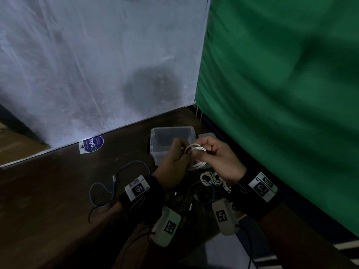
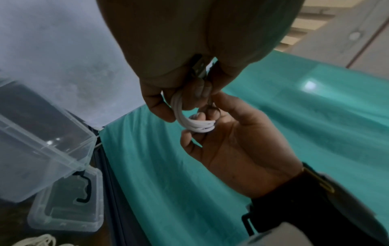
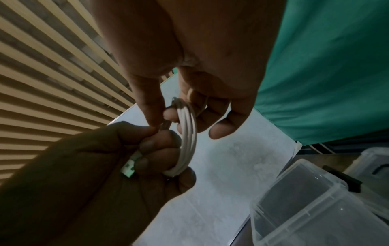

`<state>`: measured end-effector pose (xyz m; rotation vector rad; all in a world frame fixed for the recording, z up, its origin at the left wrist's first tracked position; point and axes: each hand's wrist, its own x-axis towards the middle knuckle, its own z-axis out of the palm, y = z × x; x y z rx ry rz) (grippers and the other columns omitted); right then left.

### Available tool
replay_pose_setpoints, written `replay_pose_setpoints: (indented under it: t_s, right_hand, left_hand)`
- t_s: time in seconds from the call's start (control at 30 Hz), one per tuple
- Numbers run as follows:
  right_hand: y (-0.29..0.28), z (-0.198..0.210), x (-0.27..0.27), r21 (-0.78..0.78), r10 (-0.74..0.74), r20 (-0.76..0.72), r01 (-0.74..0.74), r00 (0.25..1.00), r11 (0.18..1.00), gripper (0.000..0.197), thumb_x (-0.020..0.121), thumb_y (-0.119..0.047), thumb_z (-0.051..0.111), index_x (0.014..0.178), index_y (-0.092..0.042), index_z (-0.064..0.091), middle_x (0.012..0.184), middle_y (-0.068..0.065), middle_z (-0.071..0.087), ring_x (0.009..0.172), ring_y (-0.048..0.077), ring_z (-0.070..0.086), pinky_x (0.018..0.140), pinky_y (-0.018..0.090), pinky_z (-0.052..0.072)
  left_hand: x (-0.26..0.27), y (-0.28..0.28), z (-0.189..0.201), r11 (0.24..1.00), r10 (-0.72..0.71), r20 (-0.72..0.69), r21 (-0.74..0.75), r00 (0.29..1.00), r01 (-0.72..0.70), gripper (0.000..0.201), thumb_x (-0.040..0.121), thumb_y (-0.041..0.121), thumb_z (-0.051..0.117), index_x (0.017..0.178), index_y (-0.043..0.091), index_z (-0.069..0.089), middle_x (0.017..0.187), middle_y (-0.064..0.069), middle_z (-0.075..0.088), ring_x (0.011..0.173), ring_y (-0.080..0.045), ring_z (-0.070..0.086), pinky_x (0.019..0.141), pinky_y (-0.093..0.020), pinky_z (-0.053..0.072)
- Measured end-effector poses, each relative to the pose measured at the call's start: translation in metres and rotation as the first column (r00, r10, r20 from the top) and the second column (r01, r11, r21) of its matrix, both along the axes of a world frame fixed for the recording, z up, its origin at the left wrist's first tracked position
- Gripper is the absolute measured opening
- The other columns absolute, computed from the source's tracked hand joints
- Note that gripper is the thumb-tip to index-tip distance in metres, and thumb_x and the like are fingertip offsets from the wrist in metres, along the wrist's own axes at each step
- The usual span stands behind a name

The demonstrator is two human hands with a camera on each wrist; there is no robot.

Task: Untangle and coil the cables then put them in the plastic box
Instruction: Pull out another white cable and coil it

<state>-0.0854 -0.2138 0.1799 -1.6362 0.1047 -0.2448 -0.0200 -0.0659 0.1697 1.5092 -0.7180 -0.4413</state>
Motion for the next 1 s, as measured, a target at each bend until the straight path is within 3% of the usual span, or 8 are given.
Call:
replay_pose_setpoints:
  t_s: [0.13,0.33,0.43,0.57,0.67,0.73,0.83,1.0]
  right_hand:
    - [0.0,-0.003,0.003,0.009,-0.05,0.008,0.05,0.999,0.999,0.013,0.088,-0.007,0.069,0.1,-0.004,0.064,0.083,0.001,0.072,0.082,0.016,0.068,0.079,0.033,0.052]
    - [0.008,-0.007,0.004,-0.008,-0.156,0.046,0.157,0.987,0.988,0.015,0.088,-0.013,0.071,0.095,-0.002,0.063,0.078,0.017,0.073,0.07,0.031,0.068,0.071,0.047,0.055]
    - [0.008,-0.009,0.005,0.001,-0.213,0.072,0.213,0.974,0.977,0.018,0.087,-0.014,0.073,0.083,-0.004,0.058,0.069,0.026,0.066,0.059,0.029,0.061,0.061,0.039,0.051]
    - [0.004,-0.005,0.004,-0.113,-0.216,0.132,0.231,0.967,0.966,0.034,0.086,-0.021,0.075,0.071,-0.005,0.049,0.063,0.024,0.049,0.055,0.029,0.051,0.056,0.038,0.043]
    - [-0.002,0.001,0.004,-0.156,-0.136,0.083,0.147,0.987,0.977,0.021,0.091,-0.016,0.068,0.077,-0.001,0.061,0.062,0.003,0.059,0.063,0.009,0.056,0.063,0.025,0.045]
    - [-0.007,0.006,0.001,-0.186,-0.069,0.033,0.074,0.997,0.98,0.013,0.093,-0.014,0.065,0.084,-0.008,0.071,0.073,-0.008,0.07,0.073,0.006,0.064,0.073,0.024,0.049]
    - [-0.011,0.011,0.0,-0.17,-0.093,0.055,0.101,0.994,0.98,0.012,0.092,-0.012,0.065,0.091,-0.006,0.076,0.088,0.003,0.076,0.087,0.017,0.071,0.083,0.029,0.055]
    - [-0.006,0.014,0.004,-0.159,-0.21,0.127,0.229,0.969,0.96,0.014,0.091,-0.011,0.067,0.081,-0.004,0.071,0.076,0.014,0.068,0.071,0.01,0.061,0.072,0.024,0.051]
  left_hand:
    - [-0.006,-0.002,0.001,0.998,0.026,-0.004,-0.059,1.0,-0.026,0.002,0.092,0.014,0.042,0.092,0.013,0.041,0.073,-0.001,0.047,0.061,-0.009,0.043,0.057,-0.022,0.039]
    - [-0.008,-0.004,0.002,0.987,0.098,-0.312,-0.093,0.945,-0.134,0.019,0.103,0.012,0.035,0.103,-0.003,0.048,0.083,-0.016,0.05,0.074,-0.019,0.05,0.066,-0.028,0.044]
    - [-0.01,-0.006,0.005,0.981,-0.015,-0.491,-0.177,0.871,-0.083,0.01,0.1,0.012,0.042,0.098,0.007,0.051,0.076,-0.011,0.056,0.065,-0.016,0.053,0.064,-0.029,0.044]
    - [-0.012,-0.007,0.006,0.98,-0.043,-0.506,-0.188,0.861,-0.062,0.01,0.1,0.013,0.042,0.1,0.008,0.05,0.065,0.0,0.051,0.058,-0.011,0.044,0.061,-0.025,0.039]
    - [-0.01,-0.008,0.005,0.987,-0.028,-0.47,-0.152,0.882,-0.05,0.01,0.1,0.008,0.04,0.095,0.009,0.048,0.062,0.001,0.049,0.055,-0.009,0.04,0.054,-0.02,0.037]
    - [-0.008,-0.007,0.004,0.993,-0.014,-0.432,-0.115,0.902,-0.04,0.011,0.1,0.007,0.041,0.092,0.012,0.047,0.063,0.001,0.051,0.056,-0.011,0.04,0.054,-0.021,0.036]
    - [-0.01,-0.007,0.007,0.995,-0.033,-0.424,-0.099,0.905,-0.01,0.015,0.102,0.016,0.04,0.098,0.011,0.052,0.064,0.0,0.05,0.057,-0.011,0.042,0.054,-0.021,0.038]
    - [-0.015,-0.014,0.005,0.995,-0.06,-0.437,-0.1,0.898,0.018,0.024,0.104,0.015,0.031,0.103,0.004,0.053,0.067,-0.004,0.042,0.058,-0.01,0.043,0.054,-0.016,0.043]
